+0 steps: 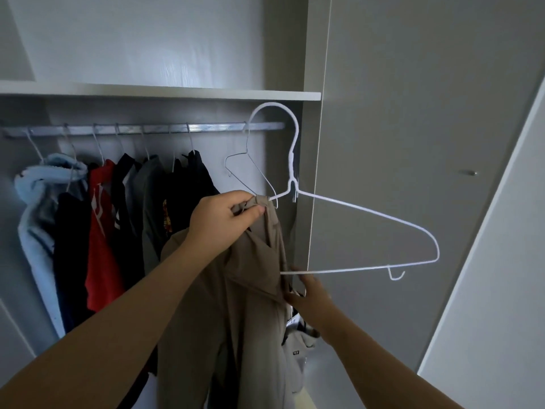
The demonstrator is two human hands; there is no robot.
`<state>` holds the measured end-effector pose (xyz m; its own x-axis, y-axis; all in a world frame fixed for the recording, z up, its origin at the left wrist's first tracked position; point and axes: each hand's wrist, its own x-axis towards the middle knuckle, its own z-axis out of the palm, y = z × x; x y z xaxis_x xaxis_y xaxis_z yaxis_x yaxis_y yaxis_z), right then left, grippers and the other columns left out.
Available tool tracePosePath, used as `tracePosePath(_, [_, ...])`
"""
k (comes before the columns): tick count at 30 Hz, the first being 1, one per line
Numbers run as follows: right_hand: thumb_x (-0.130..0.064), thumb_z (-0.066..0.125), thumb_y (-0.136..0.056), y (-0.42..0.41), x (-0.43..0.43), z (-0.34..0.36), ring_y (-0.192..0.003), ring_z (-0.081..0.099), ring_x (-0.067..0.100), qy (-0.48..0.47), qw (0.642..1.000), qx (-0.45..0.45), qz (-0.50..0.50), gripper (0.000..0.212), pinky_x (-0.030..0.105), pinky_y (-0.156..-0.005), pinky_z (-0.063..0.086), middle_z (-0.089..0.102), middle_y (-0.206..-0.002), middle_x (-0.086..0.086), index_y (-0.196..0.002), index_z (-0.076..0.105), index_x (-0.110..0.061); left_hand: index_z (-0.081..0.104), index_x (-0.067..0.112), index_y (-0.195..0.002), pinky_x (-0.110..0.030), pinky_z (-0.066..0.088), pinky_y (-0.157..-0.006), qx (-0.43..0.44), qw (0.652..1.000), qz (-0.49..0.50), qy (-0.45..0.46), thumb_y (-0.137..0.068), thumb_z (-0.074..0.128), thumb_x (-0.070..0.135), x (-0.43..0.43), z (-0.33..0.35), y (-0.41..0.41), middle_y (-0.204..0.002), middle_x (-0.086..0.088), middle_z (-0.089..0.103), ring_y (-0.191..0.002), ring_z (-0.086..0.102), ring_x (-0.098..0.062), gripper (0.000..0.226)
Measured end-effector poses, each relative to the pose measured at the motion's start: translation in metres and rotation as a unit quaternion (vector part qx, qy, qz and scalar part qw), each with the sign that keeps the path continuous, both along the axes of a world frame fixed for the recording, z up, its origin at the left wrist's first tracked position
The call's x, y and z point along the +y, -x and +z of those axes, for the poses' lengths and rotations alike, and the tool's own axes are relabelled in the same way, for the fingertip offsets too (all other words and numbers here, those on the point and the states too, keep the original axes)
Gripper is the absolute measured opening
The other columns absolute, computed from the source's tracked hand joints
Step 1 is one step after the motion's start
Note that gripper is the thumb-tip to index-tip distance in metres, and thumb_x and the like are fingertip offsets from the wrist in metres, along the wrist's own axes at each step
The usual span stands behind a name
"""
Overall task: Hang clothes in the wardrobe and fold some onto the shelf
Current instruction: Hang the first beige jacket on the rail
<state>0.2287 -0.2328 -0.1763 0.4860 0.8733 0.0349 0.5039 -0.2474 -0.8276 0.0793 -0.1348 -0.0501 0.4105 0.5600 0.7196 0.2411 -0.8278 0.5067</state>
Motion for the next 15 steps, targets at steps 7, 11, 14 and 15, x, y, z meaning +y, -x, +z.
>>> tracePosePath(7, [-0.014,0.054,-0.091,0.012,0.011,-0.003,-0.124,0.048,0.024,-0.013,0.999,0.035,0.039,0.051,0.038,-0.105,0.039,0.051,-0.133,0.005,-0.139,0.039,-0.026,0.06,-0.005,-0.068,-0.028,0.036,-0.06,-0.027,0.999,-0.041,0.018,-0.076,0.062,0.03,0.004,0.016,0.013,-0.061,-0.027,0.047,-0.057,0.042,-0.025,0.036])
tracePosePath(11, [-0.004,0.049,-0.092,0.017,0.018,0.004,-0.12,0.052,0.021,-0.062,0.991,0.052,0.107,0.048,0.039,-0.105,0.041,0.055,-0.13,0.0,-0.134,0.044,-0.028,0.056,-0.013,-0.068,-0.028,0.035,-0.061,-0.02,0.997,-0.073,0.02,-0.074,0.06,0.031,0.006,0.022,0.016,-0.06,-0.029,0.044,-0.058,0.04,-0.035,0.044])
tracePosePath(14, [0.008,0.047,-0.088,0.02,0.022,0.004,-0.104,0.055,0.014,-0.071,0.988,0.067,0.119,0.042,0.032,-0.098,0.044,0.059,-0.102,-0.01,-0.119,0.055,-0.02,0.054,-0.016,-0.07,-0.028,0.034,-0.06,-0.01,0.995,-0.092,0.022,-0.074,0.062,0.03,0.007,0.023,0.017,-0.059,-0.029,0.044,-0.056,0.04,-0.031,0.047])
tracePosePath(15, [0.008,0.048,-0.087,0.02,0.022,0.004,-0.095,0.053,0.012,-0.052,0.989,0.064,0.122,0.035,0.03,-0.093,0.043,0.056,-0.09,-0.013,-0.107,0.059,-0.019,0.056,-0.016,-0.072,-0.028,0.035,-0.061,-0.009,0.995,-0.096,0.024,-0.074,0.062,0.029,0.007,0.022,0.018,-0.061,-0.03,0.046,-0.057,0.042,-0.033,0.046])
